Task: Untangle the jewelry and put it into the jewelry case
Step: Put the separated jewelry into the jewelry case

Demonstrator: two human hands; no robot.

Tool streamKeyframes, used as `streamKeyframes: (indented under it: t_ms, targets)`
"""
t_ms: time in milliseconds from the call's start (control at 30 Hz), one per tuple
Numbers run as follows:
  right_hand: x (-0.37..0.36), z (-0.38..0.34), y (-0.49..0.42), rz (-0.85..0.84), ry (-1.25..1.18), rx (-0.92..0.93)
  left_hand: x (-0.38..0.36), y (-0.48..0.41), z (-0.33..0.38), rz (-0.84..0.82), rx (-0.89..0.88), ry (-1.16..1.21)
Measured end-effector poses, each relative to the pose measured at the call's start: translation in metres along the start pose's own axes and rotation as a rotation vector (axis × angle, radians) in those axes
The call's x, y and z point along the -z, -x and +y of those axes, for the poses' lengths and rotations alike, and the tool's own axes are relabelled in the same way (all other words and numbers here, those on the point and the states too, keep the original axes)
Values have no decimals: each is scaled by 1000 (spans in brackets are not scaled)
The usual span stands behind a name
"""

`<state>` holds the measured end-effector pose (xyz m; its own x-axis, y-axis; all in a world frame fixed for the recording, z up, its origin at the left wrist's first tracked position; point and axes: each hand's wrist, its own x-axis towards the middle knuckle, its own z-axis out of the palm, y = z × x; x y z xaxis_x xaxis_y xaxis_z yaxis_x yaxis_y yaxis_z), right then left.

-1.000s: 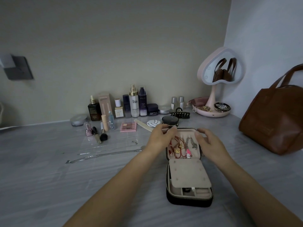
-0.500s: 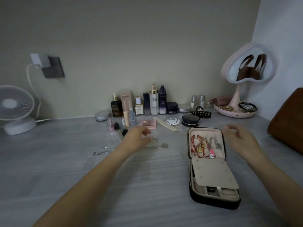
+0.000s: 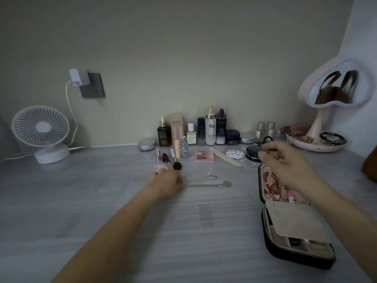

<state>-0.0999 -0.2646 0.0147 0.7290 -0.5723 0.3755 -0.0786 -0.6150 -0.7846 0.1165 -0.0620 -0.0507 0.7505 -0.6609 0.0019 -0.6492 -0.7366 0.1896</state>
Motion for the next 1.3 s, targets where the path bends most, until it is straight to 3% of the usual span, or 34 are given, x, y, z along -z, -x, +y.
streamKeyframes:
  t_ms: [200,367,667,833,1200,1300]
  targets:
    - [-29,-9,-2,-99,78,51,-8,7,1,29,-96,-92]
    - [-49,-16,-5,-205,127,23,-7,17,-2,110,-117,60]
    - [-109,-26,-15,-494,376,53,-5,19,-1,23,-96,267]
    - [-151,-27,-16,-696,299,39,-1,23,-3,37,-105,400]
    - [-169,-34,-11,-700,835,366,4,29,-16,37,-99,365]
    - [-167,-37,-8,-735,957,381,4,31,-16,35,-93,366]
